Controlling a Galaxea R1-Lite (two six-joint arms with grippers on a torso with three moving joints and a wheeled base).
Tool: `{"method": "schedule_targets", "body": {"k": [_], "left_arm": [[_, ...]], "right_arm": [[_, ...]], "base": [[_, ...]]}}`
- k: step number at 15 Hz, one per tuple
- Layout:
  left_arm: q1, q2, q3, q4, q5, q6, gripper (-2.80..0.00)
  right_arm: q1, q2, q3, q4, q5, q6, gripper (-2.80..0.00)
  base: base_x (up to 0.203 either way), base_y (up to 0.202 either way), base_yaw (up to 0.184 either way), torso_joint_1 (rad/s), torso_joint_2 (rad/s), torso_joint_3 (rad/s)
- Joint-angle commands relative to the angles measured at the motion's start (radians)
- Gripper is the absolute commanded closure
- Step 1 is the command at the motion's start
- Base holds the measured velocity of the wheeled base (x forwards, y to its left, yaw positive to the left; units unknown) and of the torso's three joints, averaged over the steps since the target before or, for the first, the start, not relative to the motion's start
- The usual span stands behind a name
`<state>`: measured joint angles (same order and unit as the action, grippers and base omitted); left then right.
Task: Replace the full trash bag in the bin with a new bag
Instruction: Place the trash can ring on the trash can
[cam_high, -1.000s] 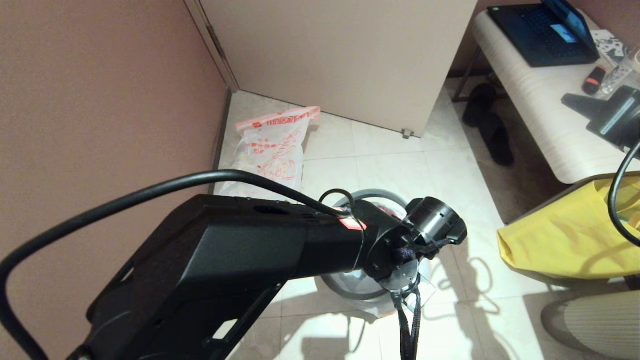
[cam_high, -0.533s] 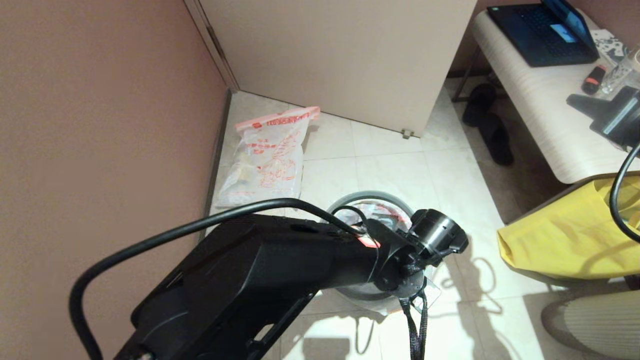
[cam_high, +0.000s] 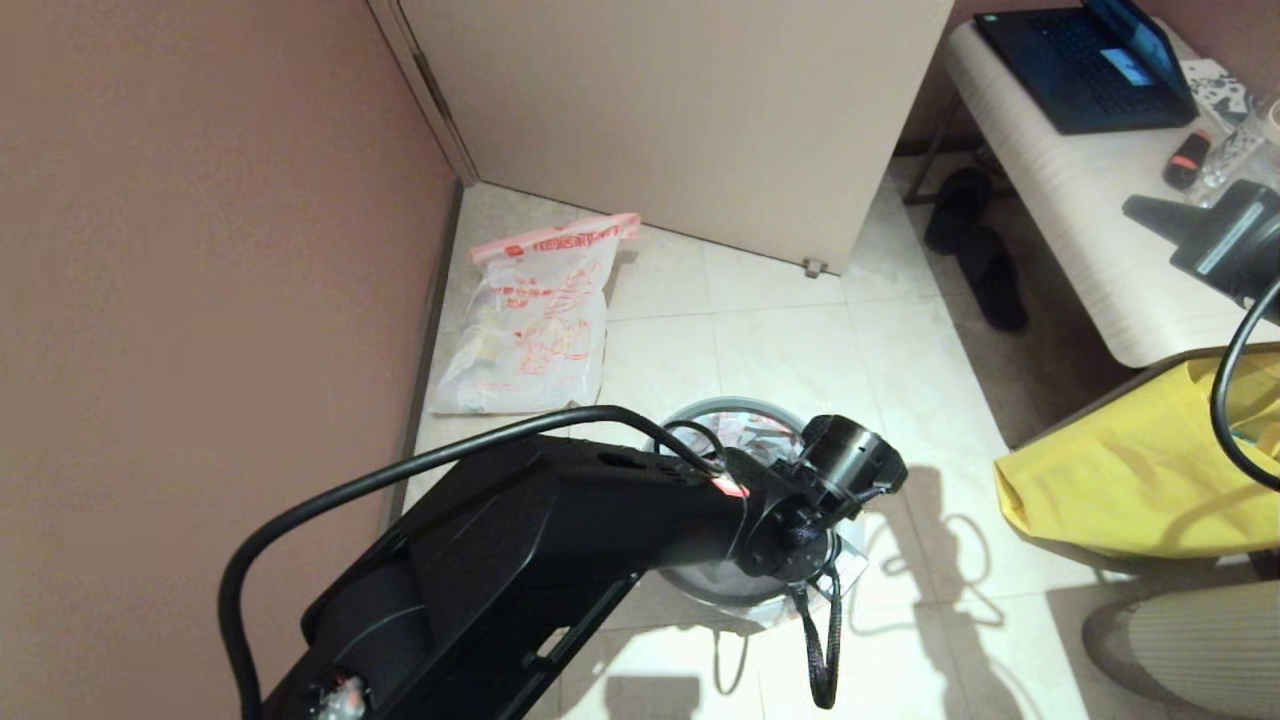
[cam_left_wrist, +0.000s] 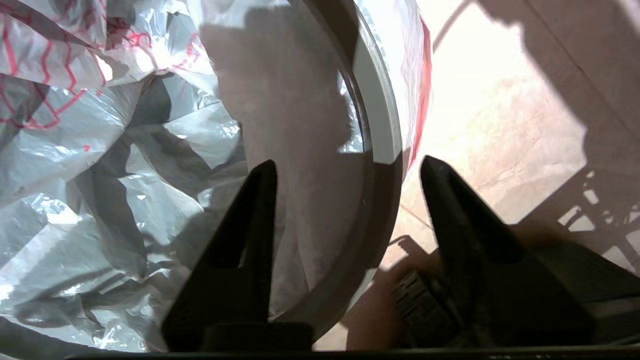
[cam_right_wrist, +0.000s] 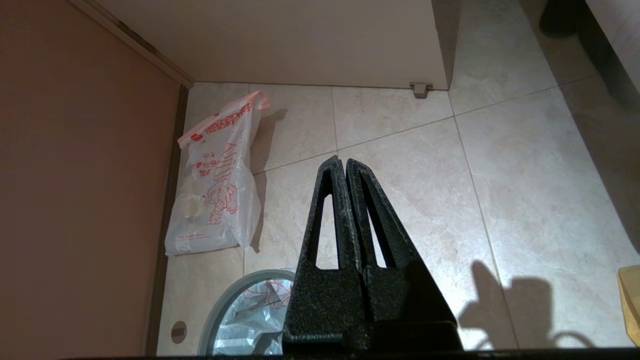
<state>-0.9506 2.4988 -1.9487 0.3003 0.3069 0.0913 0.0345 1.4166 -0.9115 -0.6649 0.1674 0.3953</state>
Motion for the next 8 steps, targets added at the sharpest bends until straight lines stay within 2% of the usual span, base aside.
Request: {"method": "schedule_targets", "body": {"k": [1, 4, 6, 8], "left_arm": [[0.001, -0.025, 0.001, 0.0, 0.003, -0.002, -2.8], [0.018, -0.099, 0.011, 0.008, 0.007, -0.021, -2.8], [0.058, -0.146, 0.043, 0.011, 0.009, -0.087, -2.8], [0.1, -0.176, 0.101, 0.001, 0.01, -0.116, -2.8]], "right_arm": [[0.001, 0.003, 0.0, -0.004, 0.003, 0.002, 0.0], [0.008, 0.023, 0.005, -0.004, 0.003, 0.002, 0.0], [0.022, 0.05, 0.009, -0.004, 0.003, 0.002, 0.0], [0.029, 0.09, 0.011, -0.005, 0.003, 0.002, 0.0]], "base": [[0.0, 0.0, 0.0, 0.0, 0.0, 0.0], [0.0, 0.0, 0.0, 0.0, 0.0, 0.0], [0.0, 0.0, 0.0, 0.0, 0.0, 0.0], [0.0, 0.0, 0.0, 0.0, 0.0, 0.0]]}}
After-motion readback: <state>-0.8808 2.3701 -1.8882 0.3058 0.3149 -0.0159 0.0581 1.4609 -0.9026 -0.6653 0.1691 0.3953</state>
